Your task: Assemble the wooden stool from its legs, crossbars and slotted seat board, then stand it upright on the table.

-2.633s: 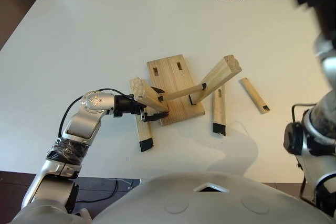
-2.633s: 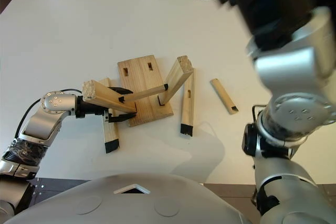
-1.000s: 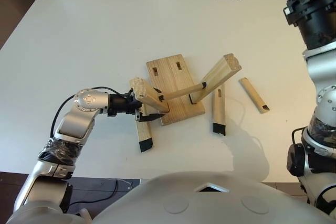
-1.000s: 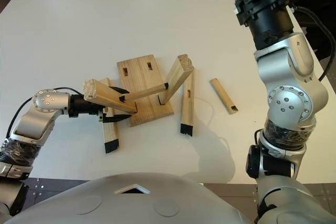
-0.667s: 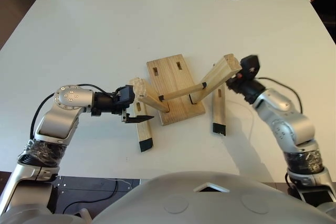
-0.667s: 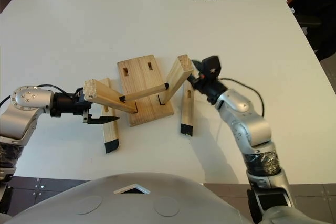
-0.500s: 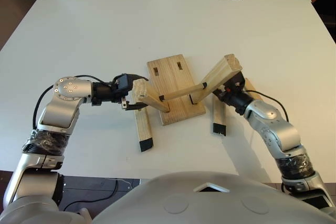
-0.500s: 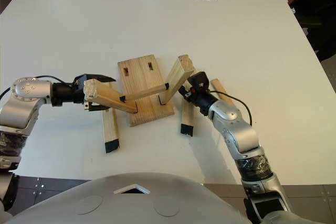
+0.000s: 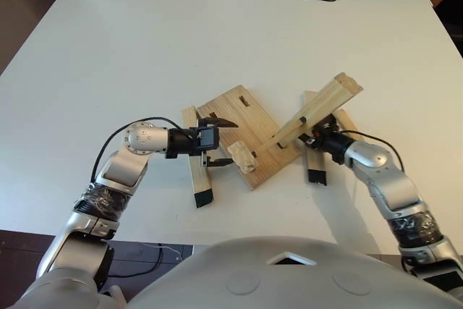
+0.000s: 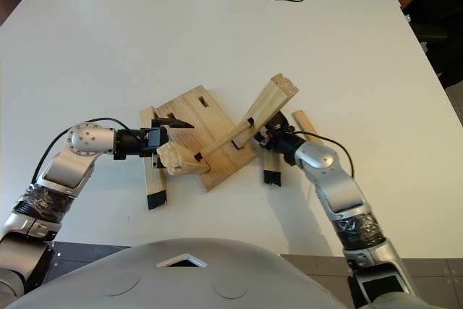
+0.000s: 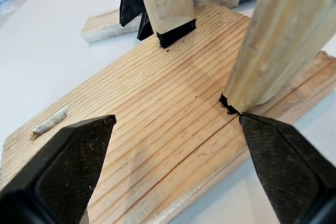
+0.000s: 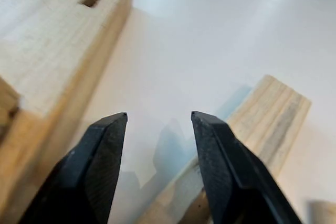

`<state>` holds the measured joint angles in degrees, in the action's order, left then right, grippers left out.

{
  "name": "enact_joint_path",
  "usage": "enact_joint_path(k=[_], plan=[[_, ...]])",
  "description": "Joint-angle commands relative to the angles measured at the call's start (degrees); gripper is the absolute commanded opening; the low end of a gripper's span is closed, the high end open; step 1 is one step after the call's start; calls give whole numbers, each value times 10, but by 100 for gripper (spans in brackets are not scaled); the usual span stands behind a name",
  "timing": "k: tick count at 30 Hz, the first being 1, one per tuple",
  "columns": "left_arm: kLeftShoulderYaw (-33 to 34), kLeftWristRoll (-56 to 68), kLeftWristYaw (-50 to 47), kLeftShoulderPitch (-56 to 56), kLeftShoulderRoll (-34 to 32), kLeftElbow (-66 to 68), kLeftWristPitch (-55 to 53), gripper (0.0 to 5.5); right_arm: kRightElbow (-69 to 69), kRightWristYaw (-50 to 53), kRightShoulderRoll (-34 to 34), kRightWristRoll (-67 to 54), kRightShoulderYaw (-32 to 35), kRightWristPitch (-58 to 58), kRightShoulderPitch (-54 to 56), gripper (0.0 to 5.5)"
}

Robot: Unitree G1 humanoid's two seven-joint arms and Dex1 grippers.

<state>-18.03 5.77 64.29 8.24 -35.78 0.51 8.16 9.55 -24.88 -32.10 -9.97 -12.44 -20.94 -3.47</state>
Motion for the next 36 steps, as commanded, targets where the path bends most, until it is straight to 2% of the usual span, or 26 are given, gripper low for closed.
enact_joint_path(k=[1,8,13,18,22,26,29,31,33,36], plan=[[-24,-24,-11,7,16,4,-11,436,-68,-26,-67,40,29,-3,-51,226],[-56,-44,-36,32,63,35,-10,436,-55,-76,-107,34,80,47,-50,226],[-70,-49,-73,74,132,90,-16,436,32,-109,-124,6,127,32,-51,226],[-69,-65,-105,104,168,152,1,436,119,-157,-163,-9,159,5,-69,226],[-49,-39,-93,111,165,140,-12,436,165,-201,-198,-14,184,-2,-105,226],[-20,41,1,112,105,57,-78,436,204,-253,-228,-23,203,4,-166,226],[9,83,40,142,78,47,-122,436,235,-280,-226,-38,189,4,-188,226],[30,82,29,193,88,103,-125,436,251,-281,-209,-44,157,-9,-181,226],[43,69,4,242,107,170,-112,436,254,-279,-198,-38,122,-15,-173,226],[51,-2,-122,338,156,345,-30,436,257,-276,-180,-23,64,-19,-166,226]])
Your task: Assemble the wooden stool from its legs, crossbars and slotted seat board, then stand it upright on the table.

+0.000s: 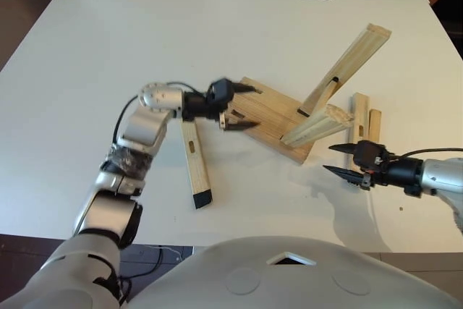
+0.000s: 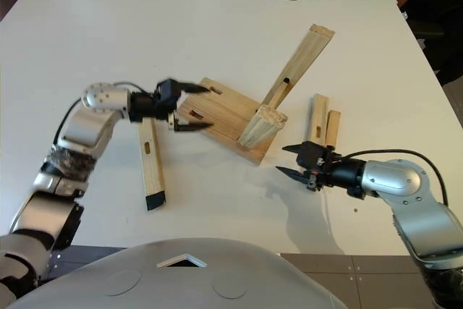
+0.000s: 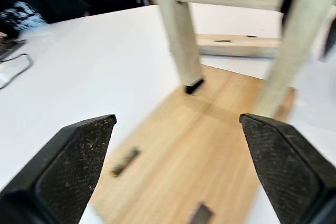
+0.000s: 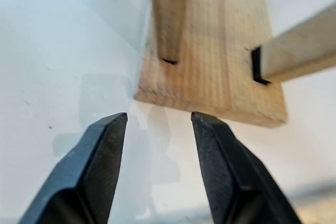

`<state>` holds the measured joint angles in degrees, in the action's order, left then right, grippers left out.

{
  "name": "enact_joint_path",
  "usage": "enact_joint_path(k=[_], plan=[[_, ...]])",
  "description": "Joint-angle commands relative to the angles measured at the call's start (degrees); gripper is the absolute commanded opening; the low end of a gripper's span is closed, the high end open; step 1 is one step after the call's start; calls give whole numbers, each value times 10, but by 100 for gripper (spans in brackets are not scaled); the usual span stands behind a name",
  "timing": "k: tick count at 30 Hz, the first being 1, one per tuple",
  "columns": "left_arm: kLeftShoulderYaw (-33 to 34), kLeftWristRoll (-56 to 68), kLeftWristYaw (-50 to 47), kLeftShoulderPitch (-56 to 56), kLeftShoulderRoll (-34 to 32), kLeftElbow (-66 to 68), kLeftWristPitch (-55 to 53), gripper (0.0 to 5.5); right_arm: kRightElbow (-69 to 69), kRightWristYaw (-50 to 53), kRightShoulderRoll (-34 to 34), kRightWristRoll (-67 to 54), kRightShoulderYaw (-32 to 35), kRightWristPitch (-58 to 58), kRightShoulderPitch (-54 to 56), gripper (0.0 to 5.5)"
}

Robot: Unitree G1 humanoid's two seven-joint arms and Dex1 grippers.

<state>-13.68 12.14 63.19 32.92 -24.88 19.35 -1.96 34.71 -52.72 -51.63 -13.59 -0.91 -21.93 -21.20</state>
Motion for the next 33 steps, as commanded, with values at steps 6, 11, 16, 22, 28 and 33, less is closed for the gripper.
enact_joint_path(k=[6,11,16,22,28,33], plan=[[-58,-217,-285,156,119,395,248,436,-20,19,54,38,-130,-12,36,226],[-116,-315,-351,146,135,495,318,436,-68,41,84,59,-154,-8,61,226],[-143,-348,-312,119,86,515,372,436,-97,76,111,72,-147,-8,77,226],[-137,-309,-199,60,40,476,411,436,-123,126,150,68,-121,-31,96,226],[-136,-229,-95,-10,17,346,376,436,-166,171,181,73,-98,-55,136,226],[-138,-178,-55,-63,-10,219,296,436,-216,186,190,84,-94,-59,179,226]])
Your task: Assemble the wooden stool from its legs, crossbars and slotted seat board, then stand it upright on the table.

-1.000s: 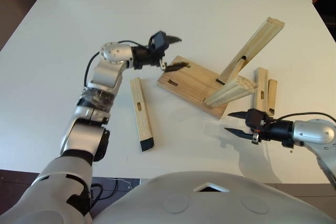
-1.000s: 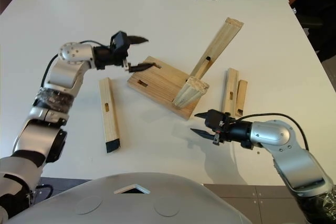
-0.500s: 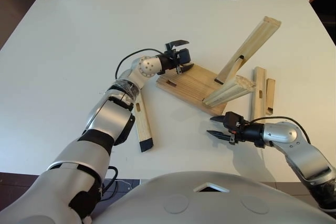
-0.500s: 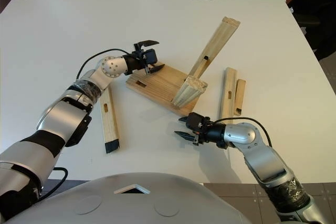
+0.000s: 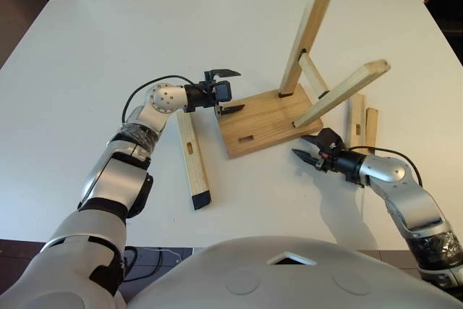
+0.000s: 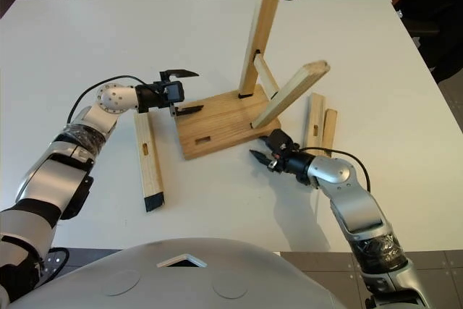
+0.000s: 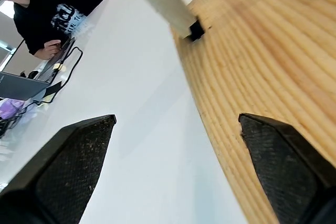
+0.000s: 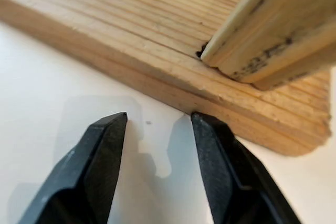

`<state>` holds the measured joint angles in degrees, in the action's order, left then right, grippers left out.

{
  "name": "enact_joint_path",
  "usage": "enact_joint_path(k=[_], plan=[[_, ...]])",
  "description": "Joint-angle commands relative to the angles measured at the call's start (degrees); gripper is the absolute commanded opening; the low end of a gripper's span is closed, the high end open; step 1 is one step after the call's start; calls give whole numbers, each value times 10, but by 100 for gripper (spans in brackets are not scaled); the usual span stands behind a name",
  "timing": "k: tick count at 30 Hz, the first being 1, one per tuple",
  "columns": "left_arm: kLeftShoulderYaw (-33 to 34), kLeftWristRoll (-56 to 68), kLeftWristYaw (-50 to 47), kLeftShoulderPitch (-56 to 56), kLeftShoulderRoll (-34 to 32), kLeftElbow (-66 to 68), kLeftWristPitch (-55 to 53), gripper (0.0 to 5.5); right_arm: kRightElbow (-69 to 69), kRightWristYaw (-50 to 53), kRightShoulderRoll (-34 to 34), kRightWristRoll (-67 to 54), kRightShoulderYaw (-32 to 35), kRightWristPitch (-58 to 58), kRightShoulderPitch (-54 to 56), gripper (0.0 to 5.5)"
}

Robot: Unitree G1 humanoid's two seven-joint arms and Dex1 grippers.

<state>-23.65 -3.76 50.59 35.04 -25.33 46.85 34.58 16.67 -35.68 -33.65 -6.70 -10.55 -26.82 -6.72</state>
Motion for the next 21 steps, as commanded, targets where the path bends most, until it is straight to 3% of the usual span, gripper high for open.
enact_joint_path(k=[1,11,14,21], plan=[[-39,-10,78,-96,-11,-85,-88,436,-46,16,10,17,3,-9,41,226],[-35,75,101,-221,-45,-396,-294,436,-135,19,8,55,-7,26,90,226],[-32,79,93,-237,-48,-433,-328,436,-142,19,7,60,-5,32,99,226],[22,100,68,-242,-60,-477,-372,436,48,-52,-83,13,67,4,1,226]])
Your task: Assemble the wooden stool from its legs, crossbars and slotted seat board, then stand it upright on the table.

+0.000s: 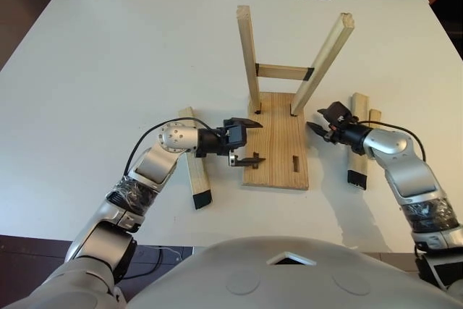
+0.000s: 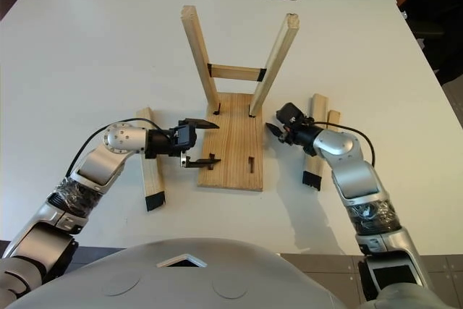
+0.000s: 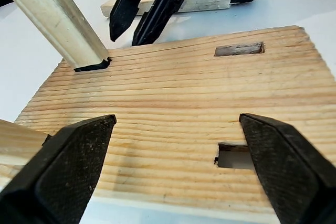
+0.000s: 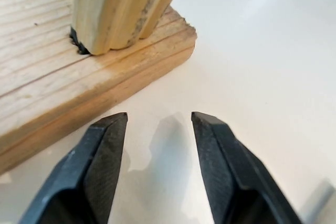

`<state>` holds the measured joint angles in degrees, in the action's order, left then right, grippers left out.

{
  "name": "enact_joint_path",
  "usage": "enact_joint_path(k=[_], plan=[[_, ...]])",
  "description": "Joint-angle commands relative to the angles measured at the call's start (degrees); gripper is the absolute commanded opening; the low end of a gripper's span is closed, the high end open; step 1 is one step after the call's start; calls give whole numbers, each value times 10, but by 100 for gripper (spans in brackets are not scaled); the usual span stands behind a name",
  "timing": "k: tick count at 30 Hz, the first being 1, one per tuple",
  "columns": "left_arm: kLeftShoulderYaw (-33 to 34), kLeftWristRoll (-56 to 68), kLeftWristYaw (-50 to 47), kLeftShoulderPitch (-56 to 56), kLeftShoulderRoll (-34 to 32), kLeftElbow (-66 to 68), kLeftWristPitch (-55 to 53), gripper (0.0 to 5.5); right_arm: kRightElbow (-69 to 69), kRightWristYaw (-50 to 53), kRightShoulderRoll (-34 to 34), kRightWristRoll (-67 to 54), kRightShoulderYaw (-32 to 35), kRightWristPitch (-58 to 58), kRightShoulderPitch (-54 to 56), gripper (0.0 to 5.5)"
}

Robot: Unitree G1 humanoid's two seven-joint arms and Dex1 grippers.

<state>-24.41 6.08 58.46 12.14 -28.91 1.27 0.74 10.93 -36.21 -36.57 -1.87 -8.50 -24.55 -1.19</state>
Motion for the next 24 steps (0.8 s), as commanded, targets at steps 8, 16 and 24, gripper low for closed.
enact_joint_path(k=[8,16,24], plan=[[124,108,-18,-30,-48,-147,-154,436,222,-80,-25,-127,39,-45,-54,226],[183,185,-25,38,-46,-178,-232,436,64,-41,32,-10,-116,22,-40,226],[289,324,-147,175,11,-172,-370,436,-24,-39,18,45,-170,74,-60,226]])
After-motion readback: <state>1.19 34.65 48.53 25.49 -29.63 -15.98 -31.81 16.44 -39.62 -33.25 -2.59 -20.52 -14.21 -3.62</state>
